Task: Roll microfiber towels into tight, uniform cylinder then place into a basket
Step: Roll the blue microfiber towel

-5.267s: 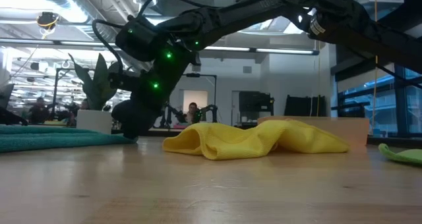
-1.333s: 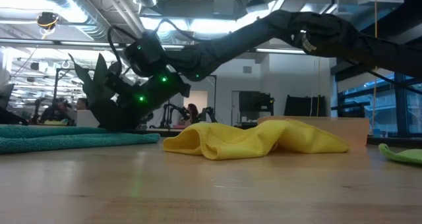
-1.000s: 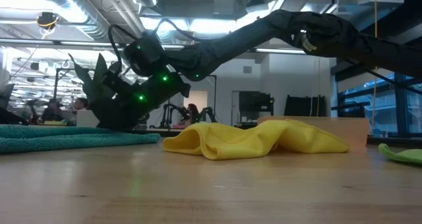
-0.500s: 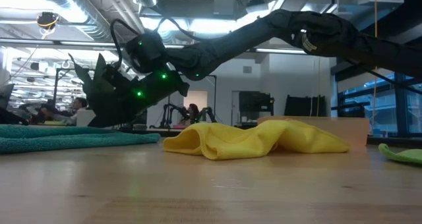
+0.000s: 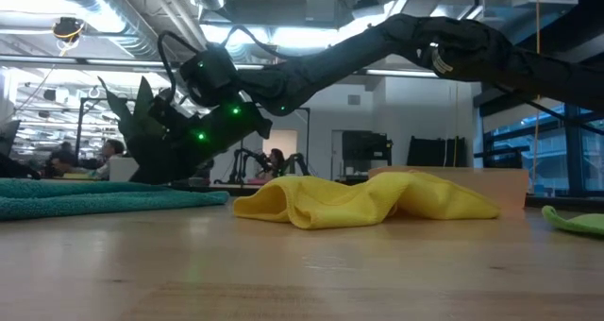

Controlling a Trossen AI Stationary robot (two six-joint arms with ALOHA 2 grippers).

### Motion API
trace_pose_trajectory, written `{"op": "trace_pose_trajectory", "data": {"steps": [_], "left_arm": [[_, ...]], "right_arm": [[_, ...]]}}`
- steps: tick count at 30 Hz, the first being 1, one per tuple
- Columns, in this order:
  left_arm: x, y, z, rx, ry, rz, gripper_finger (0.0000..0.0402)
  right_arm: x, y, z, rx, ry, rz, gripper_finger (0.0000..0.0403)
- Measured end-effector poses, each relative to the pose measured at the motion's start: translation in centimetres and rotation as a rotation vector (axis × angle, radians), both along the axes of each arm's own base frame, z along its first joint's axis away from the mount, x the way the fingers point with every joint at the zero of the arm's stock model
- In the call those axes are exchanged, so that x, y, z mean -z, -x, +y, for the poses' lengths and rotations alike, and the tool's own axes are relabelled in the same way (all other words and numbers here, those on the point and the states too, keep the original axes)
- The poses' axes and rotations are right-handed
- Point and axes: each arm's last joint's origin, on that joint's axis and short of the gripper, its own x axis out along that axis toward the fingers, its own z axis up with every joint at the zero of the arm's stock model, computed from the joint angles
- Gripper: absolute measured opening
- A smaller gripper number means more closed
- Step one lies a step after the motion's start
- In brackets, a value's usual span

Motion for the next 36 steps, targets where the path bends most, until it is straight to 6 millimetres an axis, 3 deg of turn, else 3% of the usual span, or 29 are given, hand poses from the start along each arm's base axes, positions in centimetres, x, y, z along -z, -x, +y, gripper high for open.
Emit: {"op": "trace_pose_trajectory", "data": {"steps": [14, 18, 23, 36], "left_arm": [[0.1, -0.1, -0.2, 0.0, 0.022, -0.009, 0.0065], [0.1, -0.1, -0.2, 0.0, 0.023, -0.009, 0.0065], [0.1, -0.1, -0.2, 0.0, 0.023, -0.009, 0.0065], [0.1, -0.1, -0.3, 0.0, 0.031, -0.012, 0.0065]], "right_arm": [[1.5, 0.0, -0.6, 0.029, -0.003, 0.003, 0.0124], [1.5, 0.0, -0.7, 0.023, 0.009, 0.004, 0.0091], [1.4, 0.0, -0.7, 0.009, 0.034, 0.006, 0.0013], [0.9, -0.2, -0.7, 0.022, 0.017, -0.033, 0.0005]]}}
